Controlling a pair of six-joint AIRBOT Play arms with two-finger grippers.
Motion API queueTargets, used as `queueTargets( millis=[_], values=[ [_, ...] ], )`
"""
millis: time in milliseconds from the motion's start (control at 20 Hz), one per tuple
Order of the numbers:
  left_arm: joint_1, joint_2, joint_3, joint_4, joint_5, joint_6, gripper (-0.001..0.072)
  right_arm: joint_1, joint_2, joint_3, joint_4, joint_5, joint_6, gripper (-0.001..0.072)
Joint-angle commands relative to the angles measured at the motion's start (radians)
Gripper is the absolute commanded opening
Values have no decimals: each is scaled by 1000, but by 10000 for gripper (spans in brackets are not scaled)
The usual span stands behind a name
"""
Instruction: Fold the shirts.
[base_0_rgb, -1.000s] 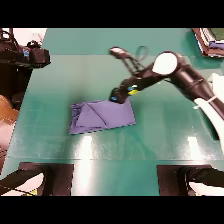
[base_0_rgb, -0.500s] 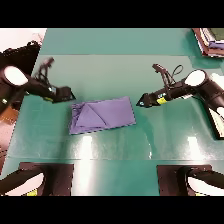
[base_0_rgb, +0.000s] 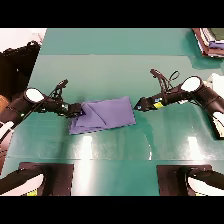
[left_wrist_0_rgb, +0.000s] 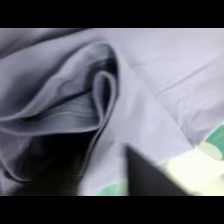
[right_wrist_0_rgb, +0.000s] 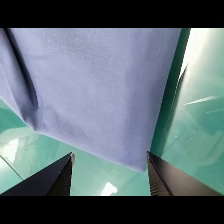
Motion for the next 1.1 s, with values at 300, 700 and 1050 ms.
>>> queueTargets(
  millis=[300, 700, 1050],
  values=[
    [-22, 92, 94, 229, -356, 3, 25, 5, 2, -2, -3, 26, 0, 509],
    [-22, 123, 147, 287, -404, -39, 533, -45, 2, -2, -3, 60, 0, 513],
    [-22, 124, 262, 134, -269, -24, 26, -138, -164, -2, 58, 93, -53, 517]
  ],
)
